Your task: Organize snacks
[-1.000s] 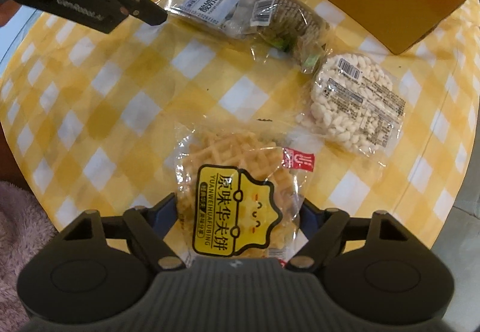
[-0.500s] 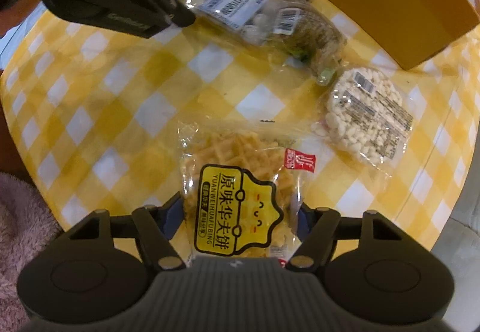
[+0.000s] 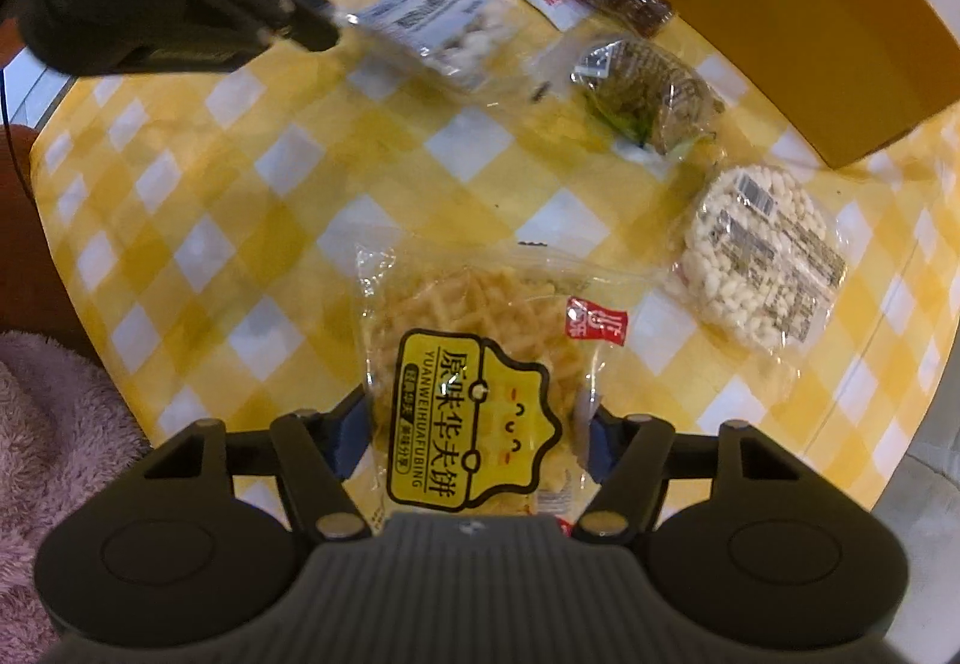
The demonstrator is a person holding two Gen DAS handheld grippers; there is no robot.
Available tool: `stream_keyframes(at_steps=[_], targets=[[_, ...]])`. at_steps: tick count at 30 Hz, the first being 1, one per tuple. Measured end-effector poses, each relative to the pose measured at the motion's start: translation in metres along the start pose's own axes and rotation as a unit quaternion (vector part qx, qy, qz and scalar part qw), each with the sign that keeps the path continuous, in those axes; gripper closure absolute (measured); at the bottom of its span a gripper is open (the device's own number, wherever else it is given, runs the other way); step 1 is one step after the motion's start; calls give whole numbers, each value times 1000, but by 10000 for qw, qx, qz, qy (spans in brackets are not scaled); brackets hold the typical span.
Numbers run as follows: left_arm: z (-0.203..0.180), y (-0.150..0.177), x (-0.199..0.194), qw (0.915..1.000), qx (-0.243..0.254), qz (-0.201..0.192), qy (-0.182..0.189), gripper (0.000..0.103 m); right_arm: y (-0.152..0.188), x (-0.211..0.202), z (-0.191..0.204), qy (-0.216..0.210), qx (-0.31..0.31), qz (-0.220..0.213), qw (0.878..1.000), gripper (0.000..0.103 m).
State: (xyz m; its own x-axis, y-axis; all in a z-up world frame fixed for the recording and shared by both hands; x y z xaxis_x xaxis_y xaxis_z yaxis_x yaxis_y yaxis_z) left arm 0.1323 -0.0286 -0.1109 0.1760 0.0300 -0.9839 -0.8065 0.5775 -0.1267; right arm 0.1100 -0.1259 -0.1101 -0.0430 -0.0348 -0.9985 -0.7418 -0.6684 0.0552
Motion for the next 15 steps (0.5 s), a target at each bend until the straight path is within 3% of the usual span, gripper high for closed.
stream_keyframes(at_steps=[4,6,8,10,15], targets=[[3,23,-1,9999,7,148,58,95,0,-1,-1,-76,-13,-32,10000,37],[-1,30,0,9998,154,151,40,88,-4,-1,1,-95,-40,-43,9999,37],[-3,36,-1,9994,330,33,-126,74,-6,0,1,-91,-51,-37,9999,37],[-7,42,-4,9979,539,-101,-335,69,-7,1,-1,-93,-32,-17,9999,37],[-8,49,-27,9920,1030,-616,-398,68,-9,3,-4,-158,89,60,9998,37]])
Point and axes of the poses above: each gripper's, at about its wrist camera, not at the fingertips, and x roughly the way its jaws point, z to its left, y to its underside, the point moved 4 cm from there along x, roughly the way its jaws point, and after that the axes turned 7 degrees about z, right-handed, at the moved point
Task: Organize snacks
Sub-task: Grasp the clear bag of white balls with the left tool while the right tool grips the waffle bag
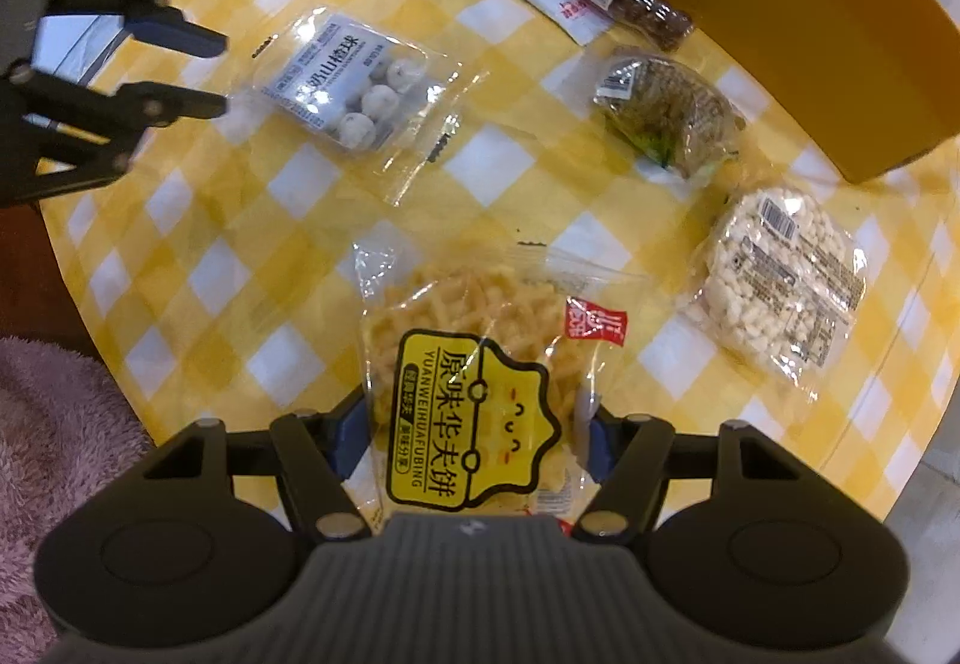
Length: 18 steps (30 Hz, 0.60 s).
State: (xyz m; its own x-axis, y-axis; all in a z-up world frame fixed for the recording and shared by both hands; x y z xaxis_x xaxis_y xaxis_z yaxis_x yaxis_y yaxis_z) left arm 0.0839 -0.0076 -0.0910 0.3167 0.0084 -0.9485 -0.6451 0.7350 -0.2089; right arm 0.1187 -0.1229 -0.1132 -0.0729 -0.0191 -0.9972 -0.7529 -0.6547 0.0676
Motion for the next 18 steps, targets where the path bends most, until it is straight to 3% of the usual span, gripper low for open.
stream_keyframes(at_steps=[4,7,18], targets=[[-1,-13,-9,9992,327,-232,58,52,-2,-2,-1,-43,41,-1,10000,37],[-6,-26,-5,9972,669,-321,7,52,-8,-1,-2,-69,18,-17,10000,37],[-4,-57,37,9907,1103,-1,795,51,-5,-5,-6,-132,27,-39,9999,36]])
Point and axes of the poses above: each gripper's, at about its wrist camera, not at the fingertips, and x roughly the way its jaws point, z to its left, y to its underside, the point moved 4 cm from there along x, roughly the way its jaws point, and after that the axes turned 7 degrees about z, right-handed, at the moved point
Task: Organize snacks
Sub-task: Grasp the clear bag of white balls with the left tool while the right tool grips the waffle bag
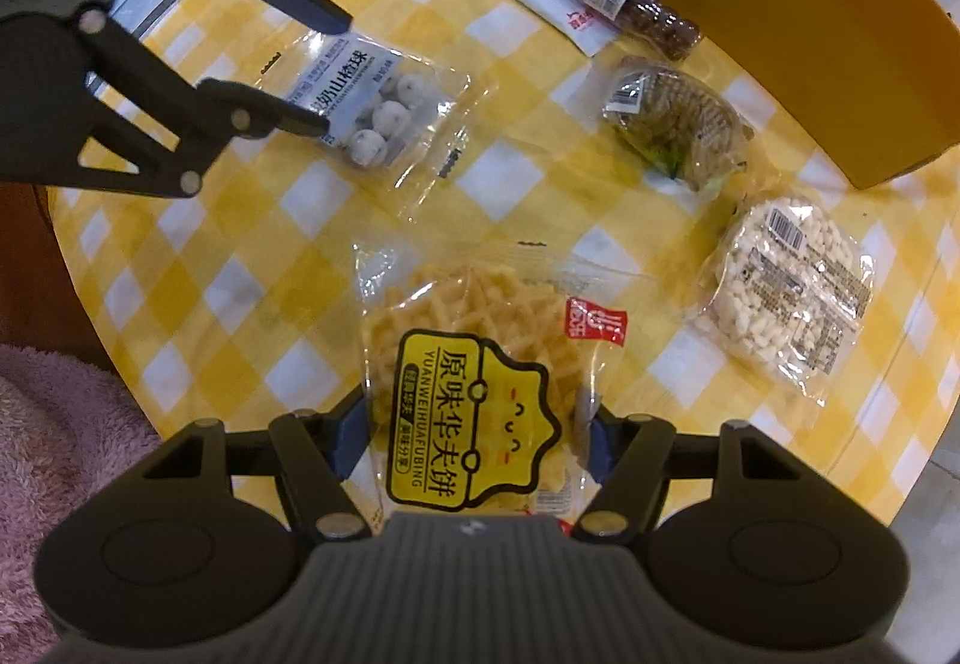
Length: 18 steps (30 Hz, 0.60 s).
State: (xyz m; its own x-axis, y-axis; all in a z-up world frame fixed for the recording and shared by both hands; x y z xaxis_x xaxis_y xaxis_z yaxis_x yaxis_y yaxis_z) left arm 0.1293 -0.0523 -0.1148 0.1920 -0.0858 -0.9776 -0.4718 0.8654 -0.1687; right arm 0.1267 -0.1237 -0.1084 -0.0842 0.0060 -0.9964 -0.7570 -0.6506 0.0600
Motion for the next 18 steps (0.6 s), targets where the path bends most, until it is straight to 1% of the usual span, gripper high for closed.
stream_keyframes(at_steps=[2,4,6,7,8,10,11,12,13,15,17,18], targets=[[0,-4,0,9999,32,-20,101,49,0,1,-2,-26,20,-6,10000,36],[1,-7,1,10000,40,-12,41,47,0,2,-4,-49,32,-14,10000,36],[-1,-9,4,9998,178,4,-110,35,1,3,-5,-61,34,-7,10000,36],[-1,-11,4,9995,196,24,-232,25,1,4,-6,-62,35,-4,10000,36],[-1,-11,5,9994,194,29,-277,25,1,4,-6,-79,44,-7,10000,36],[5,-11,6,9999,59,87,-122,25,1,4,-8,-96,46,3,9999,36],[8,-10,7,9999,-83,138,4,25,1,4,-9,-96,45,2,9999,36],[10,-11,7,9996,-122,204,119,25,1,4,-9,-96,45,-1,9999,36],[11,-11,7,9992,-33,275,290,28,1,4,-9,-104,46,-3,9999,36],[11,-11,5,9986,44,261,463,31,1,4,-10,-119,49,-18,9999,36],[6,-11,3,9977,260,227,588,30,1,5,-12,-125,47,-25,9999,36],[3,-12,4,9970,403,280,603,29,1,4,-12,-128,44,-22,9999,36]])
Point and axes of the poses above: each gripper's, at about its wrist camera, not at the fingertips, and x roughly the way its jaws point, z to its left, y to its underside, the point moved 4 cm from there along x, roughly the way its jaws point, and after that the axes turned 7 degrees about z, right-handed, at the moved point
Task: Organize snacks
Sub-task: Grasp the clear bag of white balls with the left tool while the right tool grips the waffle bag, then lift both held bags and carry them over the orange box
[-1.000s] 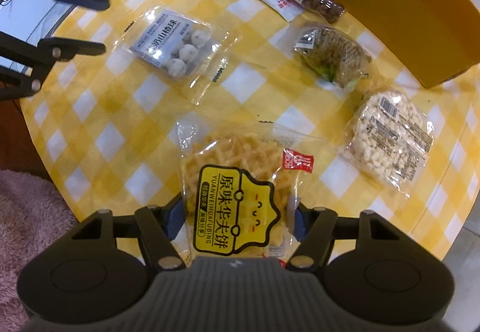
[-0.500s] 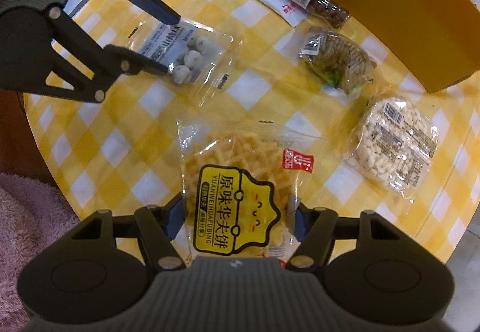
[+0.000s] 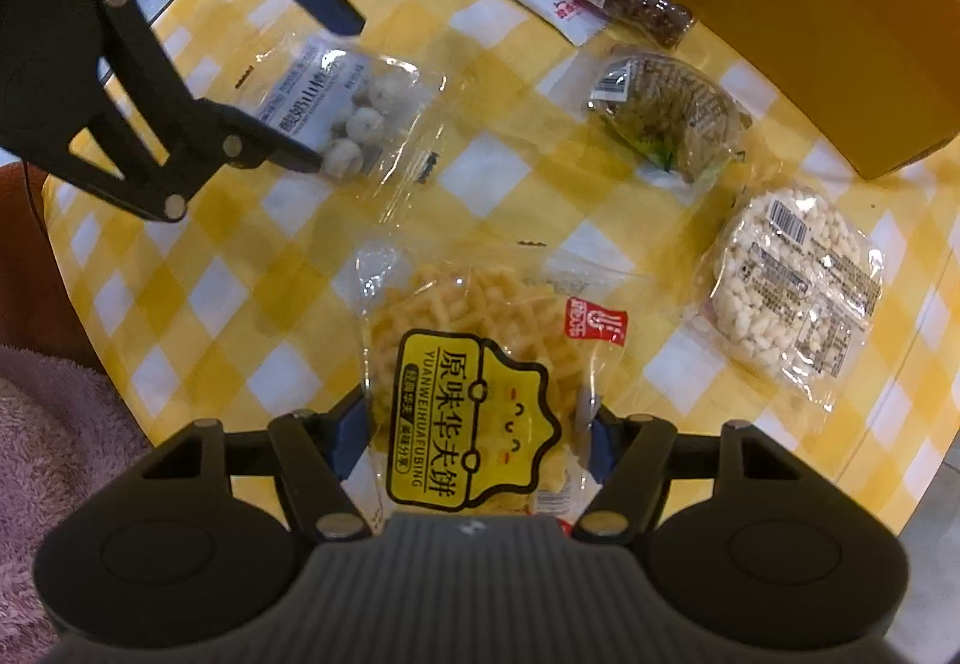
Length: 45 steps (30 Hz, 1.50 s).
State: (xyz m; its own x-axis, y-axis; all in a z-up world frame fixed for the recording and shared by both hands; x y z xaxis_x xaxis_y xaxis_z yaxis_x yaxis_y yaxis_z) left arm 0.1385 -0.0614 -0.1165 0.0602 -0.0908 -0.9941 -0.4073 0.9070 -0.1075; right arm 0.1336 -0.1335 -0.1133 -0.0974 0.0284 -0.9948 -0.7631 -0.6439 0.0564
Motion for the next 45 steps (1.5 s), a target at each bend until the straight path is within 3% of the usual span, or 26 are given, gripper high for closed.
stream_keyframes(at_steps=[4,9,15,20,23,26,38,45], targets=[[1,-4,10,9993,179,229,-246,26,0,-2,1,-9,-7,23,10000,36],[5,-7,24,9981,314,494,-196,25,-1,-3,1,-29,-17,58,10000,36],[15,-11,30,9986,170,501,-47,21,-5,-2,0,-23,13,87,10000,36],[15,-12,29,9986,130,508,-69,25,-7,-1,5,42,-46,114,9999,36],[13,-6,25,9988,103,469,-95,32,-7,-1,11,124,-122,107,9998,36],[8,-6,23,9987,118,449,-194,33,-6,-4,14,117,-148,88,9998,37],[-4,-7,-5,9990,-159,407,-29,33,-12,-24,24,269,-313,122,9991,37],[2,-4,-26,9968,-609,516,-50,33,-23,-56,27,519,-469,-64,9975,37]])
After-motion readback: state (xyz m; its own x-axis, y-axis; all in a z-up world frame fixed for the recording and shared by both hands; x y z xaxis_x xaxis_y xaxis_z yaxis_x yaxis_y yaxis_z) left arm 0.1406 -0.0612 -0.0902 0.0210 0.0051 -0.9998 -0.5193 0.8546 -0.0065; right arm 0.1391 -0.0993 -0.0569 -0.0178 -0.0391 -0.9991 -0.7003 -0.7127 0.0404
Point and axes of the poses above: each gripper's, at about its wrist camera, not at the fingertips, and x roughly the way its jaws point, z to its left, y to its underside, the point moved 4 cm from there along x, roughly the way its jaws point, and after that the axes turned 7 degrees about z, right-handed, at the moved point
